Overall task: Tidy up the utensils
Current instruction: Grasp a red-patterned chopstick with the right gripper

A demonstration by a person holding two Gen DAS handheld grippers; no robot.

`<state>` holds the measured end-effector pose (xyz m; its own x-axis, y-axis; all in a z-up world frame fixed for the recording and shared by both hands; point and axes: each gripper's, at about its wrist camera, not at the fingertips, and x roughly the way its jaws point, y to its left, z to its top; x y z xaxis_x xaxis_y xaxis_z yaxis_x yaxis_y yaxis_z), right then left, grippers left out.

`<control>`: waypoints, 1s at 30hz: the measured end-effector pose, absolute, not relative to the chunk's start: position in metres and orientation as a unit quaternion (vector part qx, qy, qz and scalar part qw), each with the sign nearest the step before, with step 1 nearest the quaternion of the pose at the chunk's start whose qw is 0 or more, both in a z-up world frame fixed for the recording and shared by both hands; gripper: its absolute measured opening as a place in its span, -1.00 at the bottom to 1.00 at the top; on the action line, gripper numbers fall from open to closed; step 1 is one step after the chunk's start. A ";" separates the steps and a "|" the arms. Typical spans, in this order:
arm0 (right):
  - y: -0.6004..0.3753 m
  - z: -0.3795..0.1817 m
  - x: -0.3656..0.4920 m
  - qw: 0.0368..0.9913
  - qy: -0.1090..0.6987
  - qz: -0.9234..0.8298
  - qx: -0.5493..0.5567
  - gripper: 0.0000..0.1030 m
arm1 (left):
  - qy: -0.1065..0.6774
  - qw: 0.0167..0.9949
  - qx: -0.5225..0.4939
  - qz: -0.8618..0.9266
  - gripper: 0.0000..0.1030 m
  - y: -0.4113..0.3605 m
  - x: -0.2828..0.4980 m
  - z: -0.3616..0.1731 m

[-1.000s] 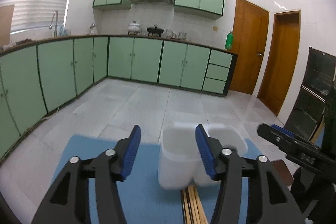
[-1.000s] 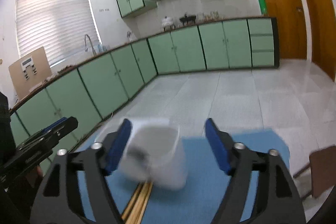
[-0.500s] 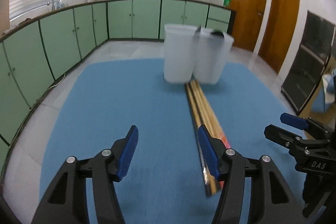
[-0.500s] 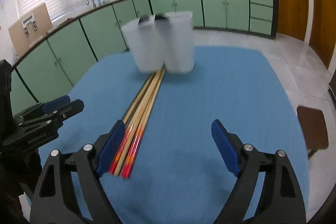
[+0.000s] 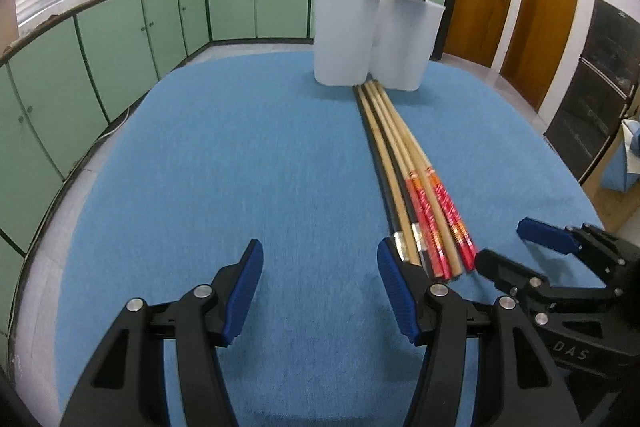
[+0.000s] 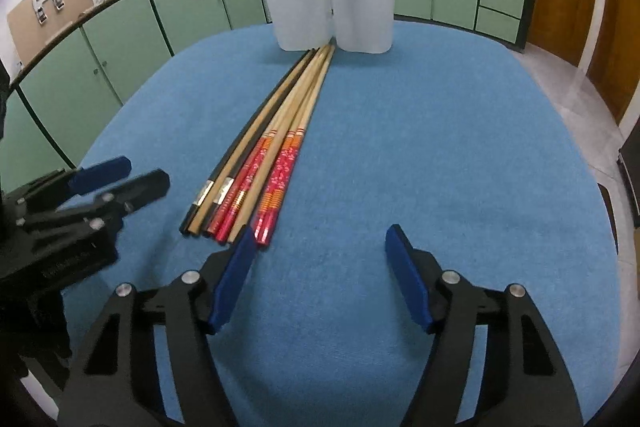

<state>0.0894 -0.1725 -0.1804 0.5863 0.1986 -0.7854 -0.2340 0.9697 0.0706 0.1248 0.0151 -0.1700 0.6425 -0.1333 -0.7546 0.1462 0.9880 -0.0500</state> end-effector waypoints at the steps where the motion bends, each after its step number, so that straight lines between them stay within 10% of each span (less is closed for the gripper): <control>1: -0.170 -0.181 0.090 0.890 0.439 0.119 -0.026 0.25 | 0.418 0.905 0.006 -0.076 0.14 0.015 0.125 -0.172; 13: -0.190 -0.179 0.079 0.892 0.436 0.119 0.007 -0.03 | 0.418 0.906 -0.004 -0.063 0.18 0.023 0.115 -0.175; 24: -0.175 -0.180 0.080 0.888 0.440 0.135 0.004 -0.89 | 0.417 0.906 -0.001 -0.067 0.20 0.020 0.113 -0.175; 30: -0.179 -0.180 0.081 0.889 0.439 0.126 0.010 -0.90 | 0.419 0.904 -0.003 -0.085 0.20 0.011 0.113 -0.174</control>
<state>0.0806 -0.1786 -0.1804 0.5822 0.2333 -0.7789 -0.2153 0.9680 0.1290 0.1129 0.0113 -0.1744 0.6343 -0.1565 -0.7571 0.1519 0.9854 -0.0764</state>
